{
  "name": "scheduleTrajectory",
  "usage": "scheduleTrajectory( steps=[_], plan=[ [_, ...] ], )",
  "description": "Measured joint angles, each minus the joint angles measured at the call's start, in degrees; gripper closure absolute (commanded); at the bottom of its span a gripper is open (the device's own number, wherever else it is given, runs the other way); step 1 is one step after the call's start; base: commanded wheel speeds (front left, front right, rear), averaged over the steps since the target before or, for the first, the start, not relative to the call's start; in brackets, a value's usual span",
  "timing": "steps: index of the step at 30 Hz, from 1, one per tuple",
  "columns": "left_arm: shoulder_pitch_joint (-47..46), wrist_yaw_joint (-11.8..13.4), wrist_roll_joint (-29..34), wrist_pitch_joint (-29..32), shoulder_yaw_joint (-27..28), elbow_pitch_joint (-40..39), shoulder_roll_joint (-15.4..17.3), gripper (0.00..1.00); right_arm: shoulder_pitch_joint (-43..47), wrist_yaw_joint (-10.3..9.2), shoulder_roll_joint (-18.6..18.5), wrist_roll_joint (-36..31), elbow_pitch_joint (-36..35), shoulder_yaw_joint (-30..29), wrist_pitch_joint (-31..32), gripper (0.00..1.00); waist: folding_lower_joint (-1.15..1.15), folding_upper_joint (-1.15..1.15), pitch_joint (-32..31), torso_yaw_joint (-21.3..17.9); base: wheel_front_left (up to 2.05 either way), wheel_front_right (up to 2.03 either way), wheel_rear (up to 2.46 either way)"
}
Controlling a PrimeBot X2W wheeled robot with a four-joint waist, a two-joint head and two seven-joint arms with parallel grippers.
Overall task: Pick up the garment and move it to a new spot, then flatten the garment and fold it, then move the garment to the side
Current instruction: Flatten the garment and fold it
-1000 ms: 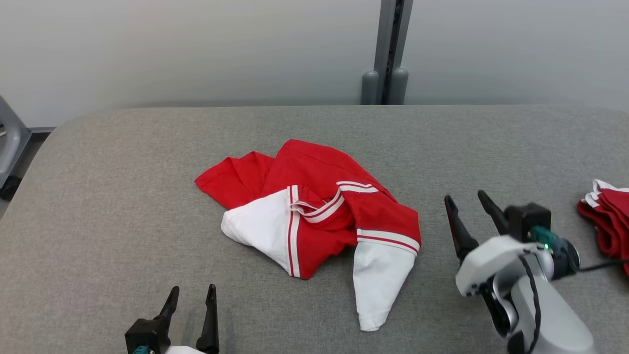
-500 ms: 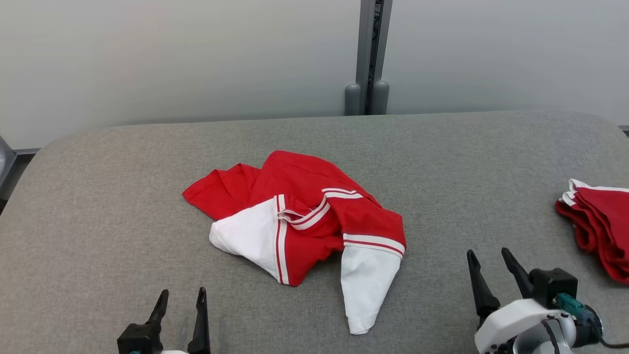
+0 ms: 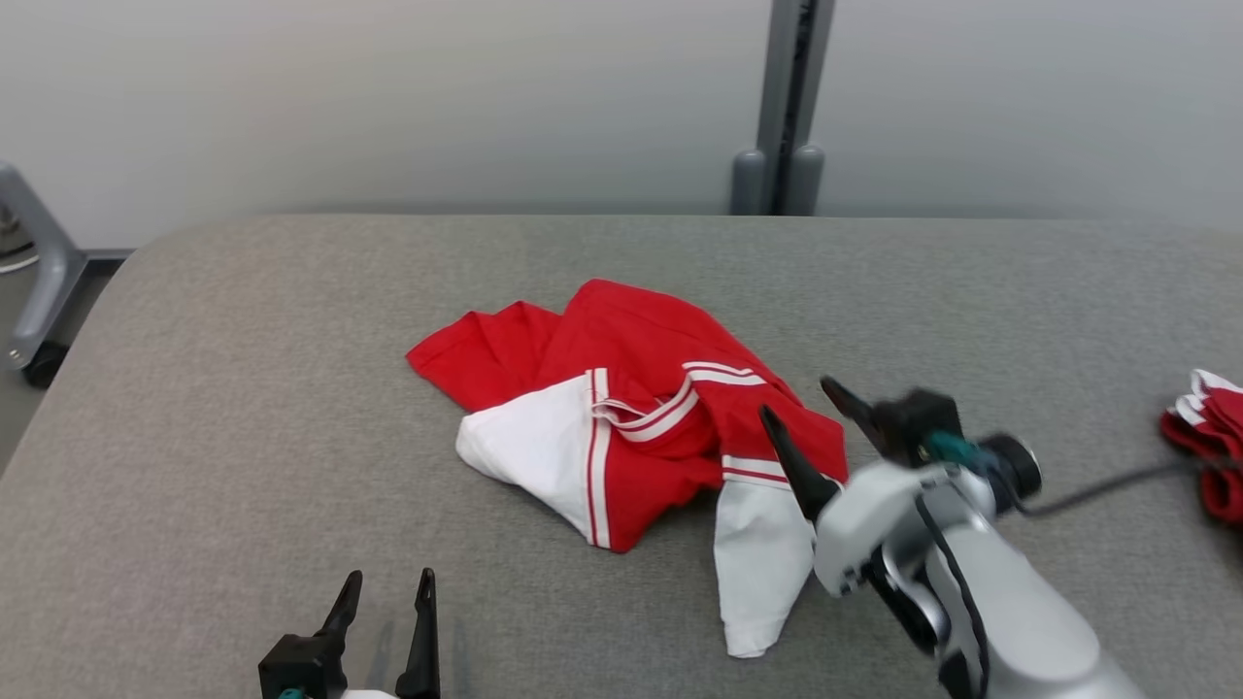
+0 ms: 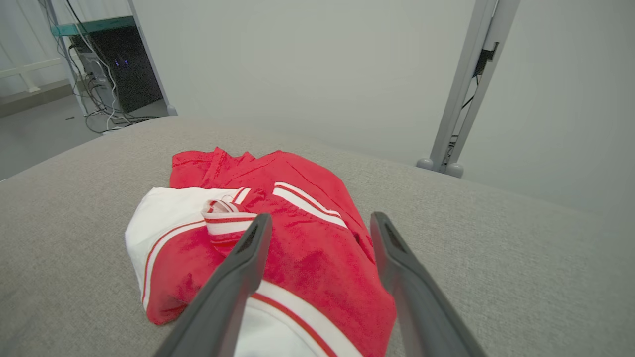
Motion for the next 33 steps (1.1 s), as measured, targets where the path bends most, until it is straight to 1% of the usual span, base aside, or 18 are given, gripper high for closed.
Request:
scheduleTrajectory(
  steps=[3,7,9,14,20,21,22,23,27,33],
  plan=[
    [-0.43,0.11,-0.78,0.00,-0.63,0.22,0.01,0.00,-6.33,0.00,-0.07,0.78,2.88,3.35,4.58,0.00,0.00,0.00,0.42,1.80,0.00,0.00,0.00],
    [-0.46,0.37,-1.46,0.00,-1.27,0.41,0.01,0.00,-11.30,0.00,-0.14,3.38,6.89,7.17,9.99,0.00,0.00,0.00,0.96,4.20,0.00,0.00,0.00],
    [-0.48,0.53,-1.86,0.00,-1.46,0.53,0.02,0.00,-13.30,0.00,-0.22,3.64,9.21,9.33,13.35,0.00,0.00,0.00,1.29,5.19,0.00,0.00,0.00],
    [-0.63,0.84,-2.67,0.00,-2.01,0.56,0.02,0.00,-16.79,0.00,-0.46,3.72,14.22,13.15,19.89,0.00,0.00,0.00,2.18,6.62,0.00,0.00,0.00],
    [-0.74,1.32,-3.44,0.00,-2.40,0.37,0.02,0.00,-17.42,0.00,-0.48,4.45,17.19,16.39,24.47,0.00,0.00,0.00,2.87,6.82,0.00,0.00,0.00],
    [-0.83,1.32,-3.59,0.00,-2.42,0.36,0.01,0.00,-17.43,0.00,-0.49,4.46,17.46,16.55,24.47,0.09,0.00,0.00,3.05,6.79,0.00,0.00,0.00],
    [-0.99,1.33,-3.72,0.00,-2.44,0.35,0.02,0.00,-17.47,0.00,-0.59,4.44,17.78,16.64,24.21,0.67,0.00,0.00,3.21,6.77,0.00,0.00,0.00],
    [-1.25,1.33,-3.76,0.00,-2.44,0.34,0.03,0.00,-17.59,0.00,-0.79,4.30,17.93,16.58,23.37,1.00,0.00,0.00,3.41,6.75,0.00,0.00,0.00],
    [-2.01,1.32,-3.75,0.00,-2.32,0.13,0.01,0.00,-19.24,0.00,-1.29,4.03,18.24,13.68,18.02,1.00,0.00,0.00,3.87,6.48,0.00,0.00,0.00],
    [-1.60,0.99,-3.14,0.00,-1.00,0.04,0.03,0.00,-20.87,0.00,-1.07,4.81,18.19,6.17,8.71,1.00,0.01,0.00,3.22,4.85,0.00,0.00,0.00]
  ],
)
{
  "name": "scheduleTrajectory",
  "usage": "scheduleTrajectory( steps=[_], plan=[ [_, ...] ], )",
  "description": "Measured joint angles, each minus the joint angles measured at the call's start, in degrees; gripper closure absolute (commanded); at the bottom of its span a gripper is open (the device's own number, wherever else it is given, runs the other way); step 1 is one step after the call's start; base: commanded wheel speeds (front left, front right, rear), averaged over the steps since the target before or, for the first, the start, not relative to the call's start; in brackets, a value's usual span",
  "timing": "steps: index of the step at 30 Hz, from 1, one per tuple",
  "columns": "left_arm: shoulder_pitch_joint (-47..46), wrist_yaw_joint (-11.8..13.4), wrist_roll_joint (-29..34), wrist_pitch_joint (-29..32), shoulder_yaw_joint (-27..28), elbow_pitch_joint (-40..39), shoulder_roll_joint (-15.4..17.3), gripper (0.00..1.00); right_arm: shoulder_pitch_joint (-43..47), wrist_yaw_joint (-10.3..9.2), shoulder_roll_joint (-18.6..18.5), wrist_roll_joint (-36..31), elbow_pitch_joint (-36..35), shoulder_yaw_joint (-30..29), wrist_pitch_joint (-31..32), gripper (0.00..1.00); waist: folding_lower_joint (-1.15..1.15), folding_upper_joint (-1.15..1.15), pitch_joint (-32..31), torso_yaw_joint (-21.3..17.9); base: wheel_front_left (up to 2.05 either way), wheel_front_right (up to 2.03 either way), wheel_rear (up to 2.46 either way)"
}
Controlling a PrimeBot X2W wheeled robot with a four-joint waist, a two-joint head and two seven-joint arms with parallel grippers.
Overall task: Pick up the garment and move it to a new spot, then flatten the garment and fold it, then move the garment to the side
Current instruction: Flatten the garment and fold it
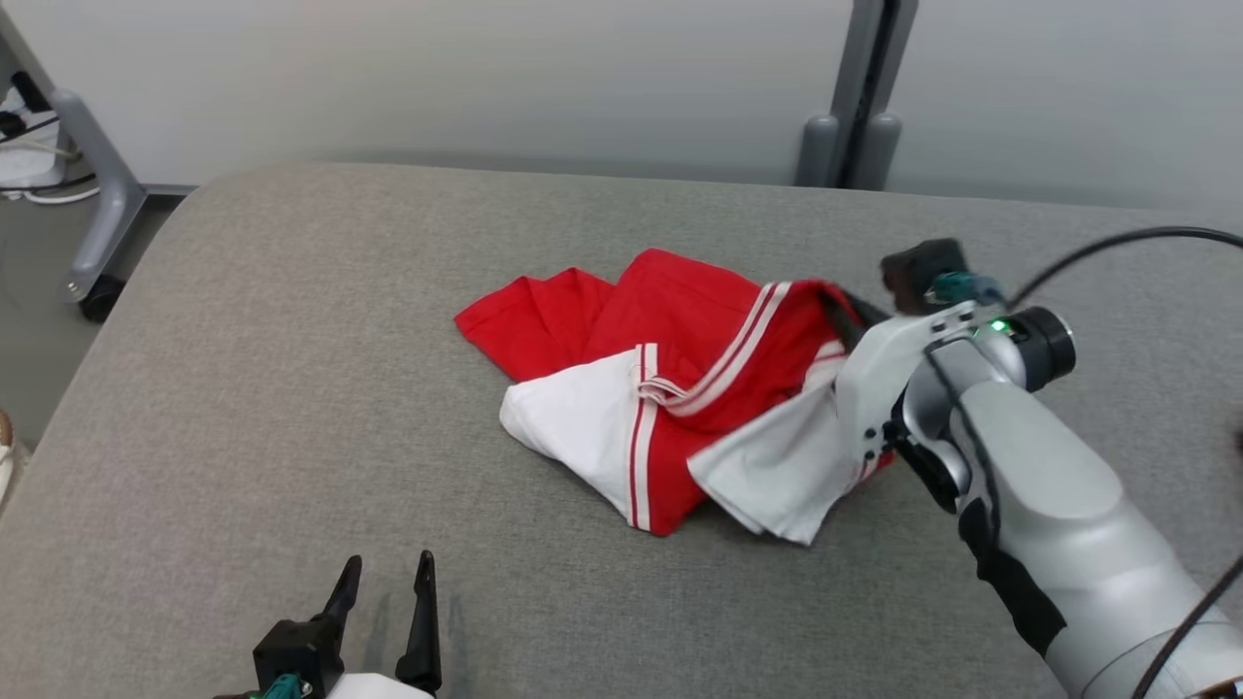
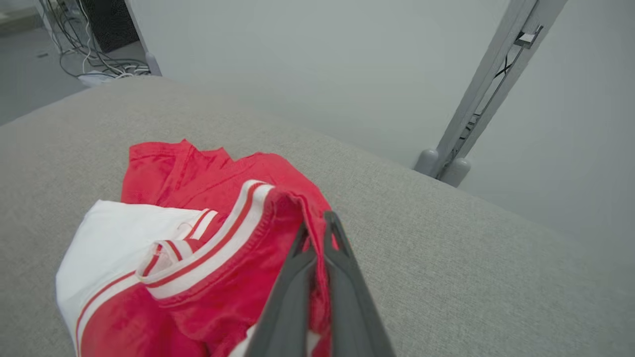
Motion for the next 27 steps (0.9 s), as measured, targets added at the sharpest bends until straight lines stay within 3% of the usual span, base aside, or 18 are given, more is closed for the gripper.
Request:
scheduleTrajectory(
  steps=[6,13,25,26,27],
  plan=[
    [0.08,-0.54,0.44,0.00,0.36,0.04,-0.03,0.00,-1.92,0.00,0.73,3.15,-4.74,-4.01,-8.34,1.00,0.00,0.00,-0.78,-2.96,0.00,0.00,0.00],
    [-0.34,-0.84,0.48,0.00,-0.24,0.03,-0.03,0.00,-5.10,0.00,0.78,1.47,-8.91,-4.37,-11.29,1.00,0.00,0.00,-1.46,-5.20,0.00,0.00,0.00],
    [-2.19,-1.79,0.55,0.00,-2.46,0.42,-0.03,0.00,-10.63,0.00,-10.74,-8.90,-1.99,-7.76,-12.47,1.00,0.00,0.00,1.94,-1.93,0.00,0.00,0.00],
    [-2.50,-1.85,0.66,0.00,-2.65,0.48,-0.01,0.00,-11.05,0.00,-11.71,-9.80,-0.80,-8.42,-12.68,0.70,0.00,0.00,2.48,-1.42,0.00,0.00,0.00],
    [-2.69,-1.86,0.67,-0.01,-2.81,0.54,-0.01,0.00,-11.29,0.00,-12.41,-10.99,0.70,-9.06,-12.73,0.15,0.00,0.00,3.01,-0.93,0.00,0.00,0.00]
  ],
)
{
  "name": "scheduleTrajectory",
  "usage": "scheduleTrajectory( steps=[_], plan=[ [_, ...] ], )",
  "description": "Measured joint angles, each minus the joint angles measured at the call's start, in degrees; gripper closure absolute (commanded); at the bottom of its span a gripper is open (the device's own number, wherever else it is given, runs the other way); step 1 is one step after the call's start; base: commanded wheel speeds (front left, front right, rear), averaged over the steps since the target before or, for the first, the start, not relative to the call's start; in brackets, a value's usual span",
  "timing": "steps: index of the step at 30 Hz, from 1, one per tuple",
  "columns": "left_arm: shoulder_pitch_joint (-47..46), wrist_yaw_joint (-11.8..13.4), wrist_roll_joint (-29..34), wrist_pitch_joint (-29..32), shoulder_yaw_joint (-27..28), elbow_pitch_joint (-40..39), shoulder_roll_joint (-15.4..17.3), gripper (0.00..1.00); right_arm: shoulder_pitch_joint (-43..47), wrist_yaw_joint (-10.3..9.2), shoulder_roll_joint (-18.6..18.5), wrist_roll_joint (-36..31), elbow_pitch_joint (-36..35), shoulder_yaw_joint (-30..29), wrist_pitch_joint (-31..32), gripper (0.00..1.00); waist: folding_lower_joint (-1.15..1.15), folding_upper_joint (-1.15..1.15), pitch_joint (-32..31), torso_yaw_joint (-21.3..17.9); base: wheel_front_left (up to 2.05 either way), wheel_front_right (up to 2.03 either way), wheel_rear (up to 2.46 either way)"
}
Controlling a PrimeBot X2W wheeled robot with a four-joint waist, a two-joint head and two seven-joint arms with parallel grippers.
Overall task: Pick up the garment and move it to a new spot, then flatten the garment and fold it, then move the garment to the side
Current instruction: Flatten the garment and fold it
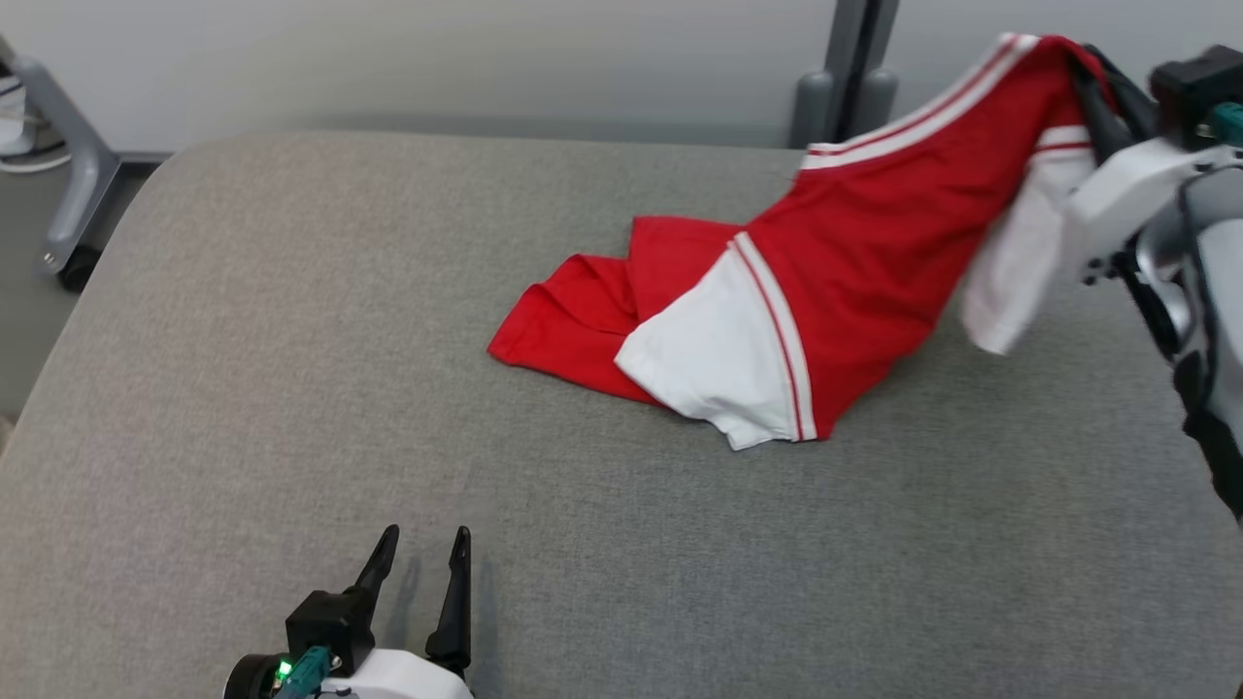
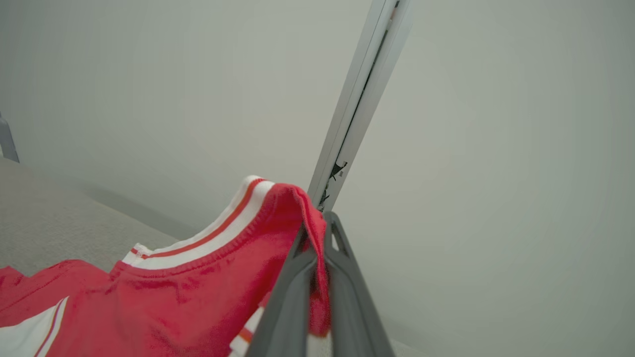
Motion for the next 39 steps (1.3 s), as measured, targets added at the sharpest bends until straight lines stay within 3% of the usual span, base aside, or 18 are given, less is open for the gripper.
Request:
scheduleTrajectory(
  steps=[1,6,11,14,18,23,27,32,39],
  plan=[
    [-0.19,-0.14,0.00,0.01,-0.18,0.07,-0.02,0.00,-0.10,0.00,-0.43,-0.36,1.83,-1.24,0.19,0.00,0.00,0.00,0.57,0.49,0.00,0.00,0.00],
    [-1.13,-0.16,0.26,0.01,-0.25,0.07,0.02,0.00,-0.17,0.00,-0.30,-2.91,5.26,-6.62,-1.33,0.00,0.00,0.00,2.93,2.24,0.00,0.00,0.00],
    [-1.16,-0.16,0.68,0.01,0.16,0.18,0.03,0.00,2.54,0.00,4.70,-3.59,4.94,-6.80,-2.16,0.00,0.00,0.00,3.42,2.07,0.00,0.00,0.00],
    [-1.36,-0.16,0.77,0.01,0.11,0.20,0.00,0.00,5.08,0.00,8.81,-2.57,3.42,-4.28,-2.31,0.00,0.00,0.00,3.20,1.45,0.00,0.00,0.00],
    [-1.88,-0.16,0.75,0.01,-0.23,0.20,0.00,0.00,9.94,0.00,12.62,1.52,0.83,4.02,-2.35,0.00,0.00,0.00,2.63,1.06,0.00,0.00,0.00],
    [-1.93,-0.16,0.42,0.01,-1.27,0.27,-0.02,0.00,14.47,0.00,13.22,8.99,-1.97,15.47,-0.57,0.00,0.00,0.00,2.26,1.67,0.00,0.00,0.00],
    [-1.93,-0.15,-0.33,0.01,-2.04,0.20,-0.01,0.00,14.90,0.00,13.36,12.59,-3.55,20.87,0.98,0.00,0.00,0.00,2.51,3.10,0.00,0.00,0.00],
    [-1.93,0.19,-1.38,0.01,-2.79,0.22,0.00,0.00,13.69,0.00,13.45,12.74,-0.26,23.46,2.88,0.00,0.00,0.00,3.50,6.05,0.00,0.00,0.00],
    [-1.76,0.80,-2.33,0.01,-3.19,-0.04,0.01,0.00,12.16,0.00,13.44,9.79,4.98,21.45,1.90,0.00,0.00,0.00,4.32,8.66,0.00,0.00,0.00]
  ],
)
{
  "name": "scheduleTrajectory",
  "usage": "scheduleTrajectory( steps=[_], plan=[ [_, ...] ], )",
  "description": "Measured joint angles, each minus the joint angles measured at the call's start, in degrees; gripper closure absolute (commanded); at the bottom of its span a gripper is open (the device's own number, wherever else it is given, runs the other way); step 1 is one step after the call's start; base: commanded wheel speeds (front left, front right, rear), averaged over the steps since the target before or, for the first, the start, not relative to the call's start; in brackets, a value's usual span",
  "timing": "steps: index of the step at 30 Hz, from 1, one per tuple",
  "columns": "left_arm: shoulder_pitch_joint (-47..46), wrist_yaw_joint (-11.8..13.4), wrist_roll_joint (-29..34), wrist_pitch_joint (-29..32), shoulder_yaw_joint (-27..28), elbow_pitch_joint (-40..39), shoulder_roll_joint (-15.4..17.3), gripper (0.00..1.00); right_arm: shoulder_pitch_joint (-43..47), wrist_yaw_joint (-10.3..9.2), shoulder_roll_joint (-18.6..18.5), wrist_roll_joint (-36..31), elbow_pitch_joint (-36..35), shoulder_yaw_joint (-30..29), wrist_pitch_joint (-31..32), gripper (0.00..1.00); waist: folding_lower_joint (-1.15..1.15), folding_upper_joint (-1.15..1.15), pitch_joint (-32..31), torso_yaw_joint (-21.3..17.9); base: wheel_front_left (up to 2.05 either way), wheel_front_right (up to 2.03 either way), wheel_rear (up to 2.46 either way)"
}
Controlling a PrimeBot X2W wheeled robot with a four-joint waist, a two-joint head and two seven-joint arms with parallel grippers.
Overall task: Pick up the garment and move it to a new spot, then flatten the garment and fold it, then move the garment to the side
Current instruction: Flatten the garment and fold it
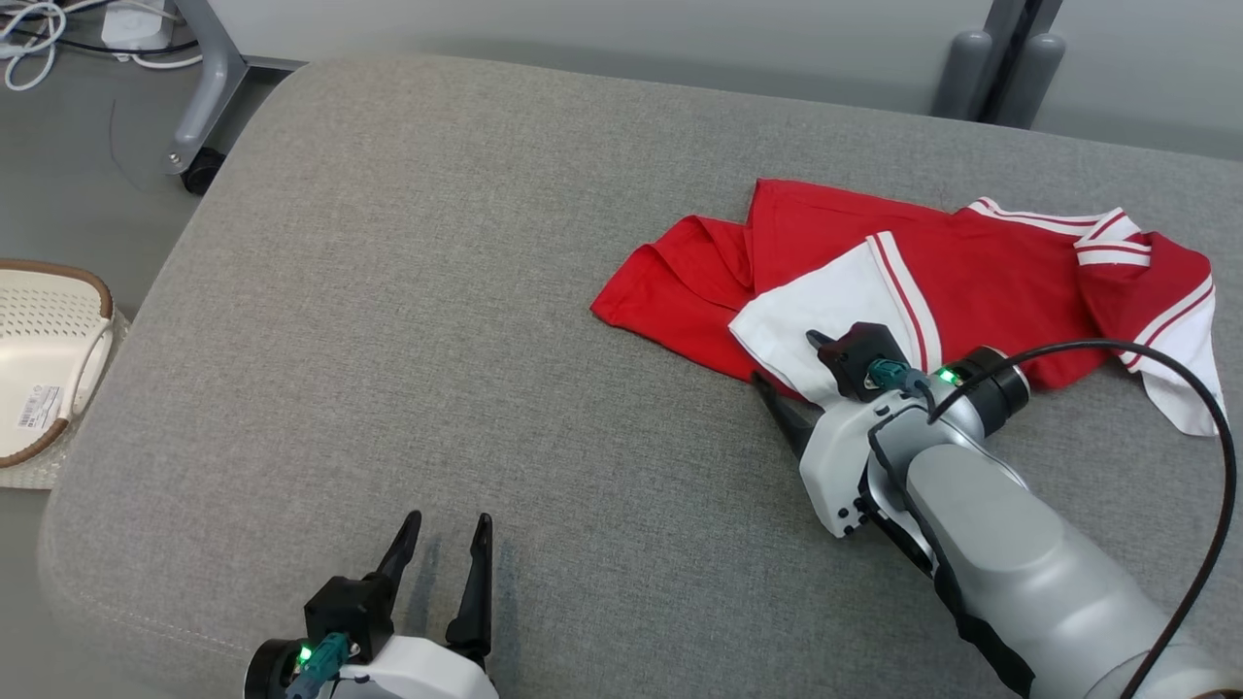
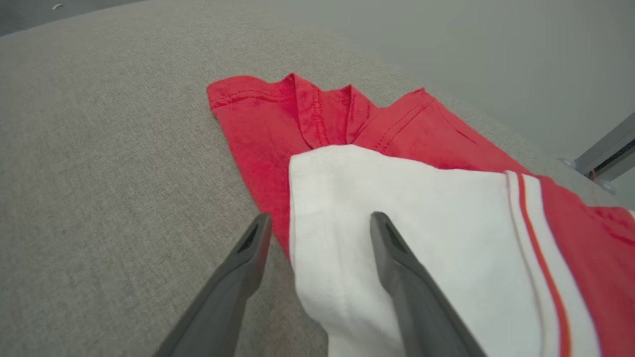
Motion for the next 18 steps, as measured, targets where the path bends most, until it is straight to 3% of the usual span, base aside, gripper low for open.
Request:
scheduleTrajectory(
  steps=[4,6,9,18],
  plan=[
    [0.12,0.30,-0.29,0.00,-0.27,-0.13,-0.01,0.00,-0.77,0.00,0.00,-1.20,1.70,-0.78,-0.12,0.03,0.00,0.00,0.11,0.13,0.00,0.00,0.00],
    [0.09,0.32,-0.54,0.00,-0.40,-0.23,-0.01,0.00,-0.98,0.00,-0.01,-1.51,1.96,-1.36,-0.51,0.30,0.00,0.00,0.20,0.01,0.00,0.00,0.00],
    [-0.19,0.35,-0.67,0.00,-0.56,-0.33,-0.01,0.00,-1.24,0.00,-0.01,-1.97,2.26,-2.21,-0.99,1.00,0.00,0.00,0.27,-0.28,0.00,0.00,0.00],
    [-0.10,0.47,-0.32,0.00,0.48,-0.23,-0.02,0.00,-1.35,0.00,-0.02,-0.63,-0.23,-6.42,-3.60,1.00,0.00,0.00,-0.85,-2.17,0.00,0.00,0.00]
  ],
)
